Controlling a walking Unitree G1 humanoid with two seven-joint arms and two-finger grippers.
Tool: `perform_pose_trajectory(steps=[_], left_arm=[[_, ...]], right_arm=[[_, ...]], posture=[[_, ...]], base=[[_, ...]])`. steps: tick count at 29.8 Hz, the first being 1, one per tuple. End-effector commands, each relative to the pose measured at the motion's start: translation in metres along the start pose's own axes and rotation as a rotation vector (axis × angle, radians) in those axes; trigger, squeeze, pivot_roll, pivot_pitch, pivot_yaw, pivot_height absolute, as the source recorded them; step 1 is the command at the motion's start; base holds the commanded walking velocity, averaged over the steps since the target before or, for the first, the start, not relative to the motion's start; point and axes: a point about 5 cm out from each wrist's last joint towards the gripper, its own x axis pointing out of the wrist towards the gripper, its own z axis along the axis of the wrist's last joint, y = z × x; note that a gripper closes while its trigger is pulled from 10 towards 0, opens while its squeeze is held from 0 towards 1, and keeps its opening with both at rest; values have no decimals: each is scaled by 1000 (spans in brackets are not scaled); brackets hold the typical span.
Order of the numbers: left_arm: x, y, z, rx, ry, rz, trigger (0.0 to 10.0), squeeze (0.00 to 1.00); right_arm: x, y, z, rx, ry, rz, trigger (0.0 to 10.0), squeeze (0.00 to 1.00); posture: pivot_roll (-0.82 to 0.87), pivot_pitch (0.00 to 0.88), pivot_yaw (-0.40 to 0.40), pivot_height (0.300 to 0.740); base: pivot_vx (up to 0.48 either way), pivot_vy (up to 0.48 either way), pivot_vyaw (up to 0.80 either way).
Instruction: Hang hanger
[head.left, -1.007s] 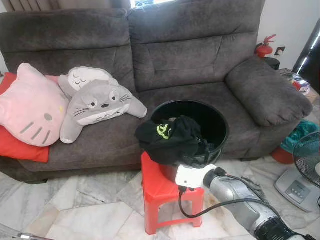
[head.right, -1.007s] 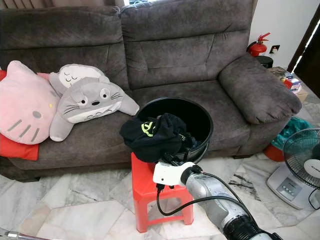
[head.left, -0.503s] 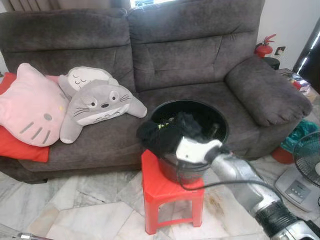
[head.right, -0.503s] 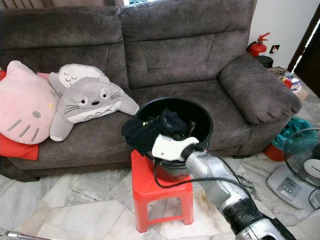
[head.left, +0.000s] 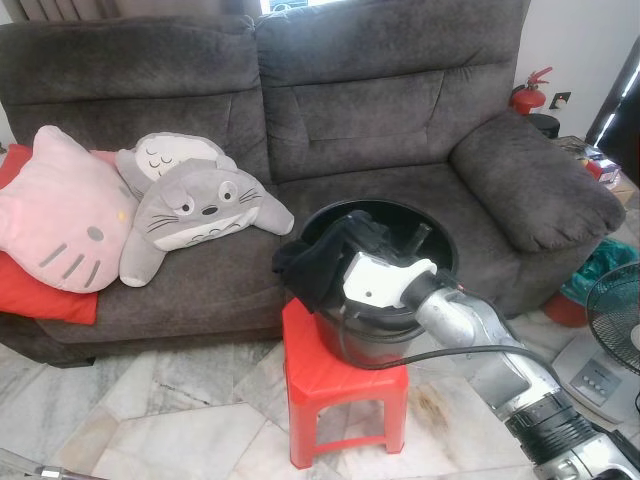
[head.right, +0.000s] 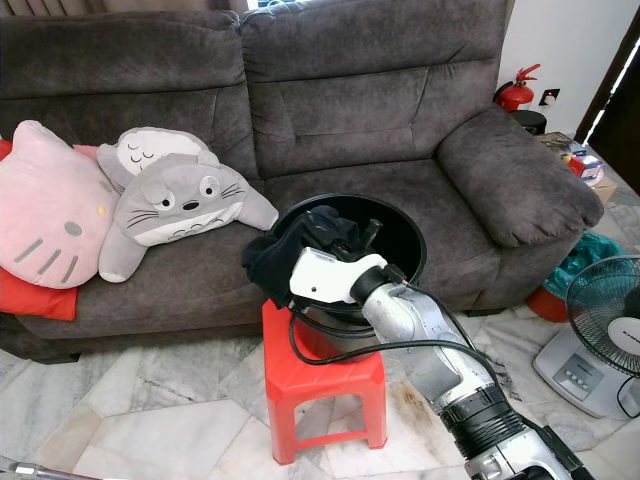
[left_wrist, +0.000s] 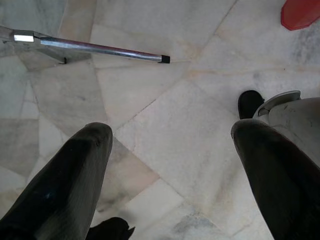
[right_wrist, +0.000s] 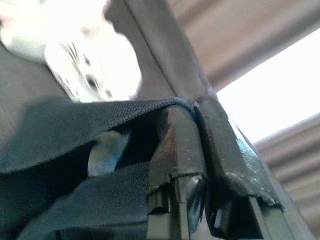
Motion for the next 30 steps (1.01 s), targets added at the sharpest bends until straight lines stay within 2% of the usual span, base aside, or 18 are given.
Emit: perform_pose_trajectory(steps=[1, 7, 11, 18, 21, 26, 28, 30], left_arm=[[0, 3, -1, -1, 0, 11, 10000, 0], [0, 3, -1, -3, 1, 9, 10000, 0], [0, 3, -2, -3, 3, 7, 10000, 0], [0, 3, -1, 3, 3, 1, 10000, 0], [0, 3, -1, 3, 3, 1, 10000, 0], [0, 3, -1, 2, 3, 2, 10000, 0], [0, 3, -1, 2, 3, 1, 10000, 0], [0, 3, -1, 3, 3, 0, 10000, 0]], right_arm=[[2, -5, 16, 16, -97, 37, 0, 0], [-4, 17, 8, 50, -75, 180, 0, 0], [-7, 18, 2, 47, -46, 189, 0, 0], [-9, -5, -22, 24, 111, 88, 0, 0], [-10, -10, -24, 9, 122, 68, 0, 0], [-13, -35, -21, 7, 93, 0, 0, 0], [-14, -38, -22, 3, 92, -6, 0, 0], [-20, -49, -23, 14, 93, -27, 0, 0]], posture=[[-182, 0, 68, 740], [-179, 0, 66, 740], [-177, 0, 67, 740], [-181, 0, 71, 740], [-181, 0, 72, 740], [-182, 0, 74, 740], [-182, 0, 74, 740], [-189, 0, 76, 740]], base=[[0, 0, 0], [0, 0, 0], [0, 0, 0], [0, 0, 0], [0, 0, 0], [0, 0, 0], [0, 0, 0], [0, 0, 0]])
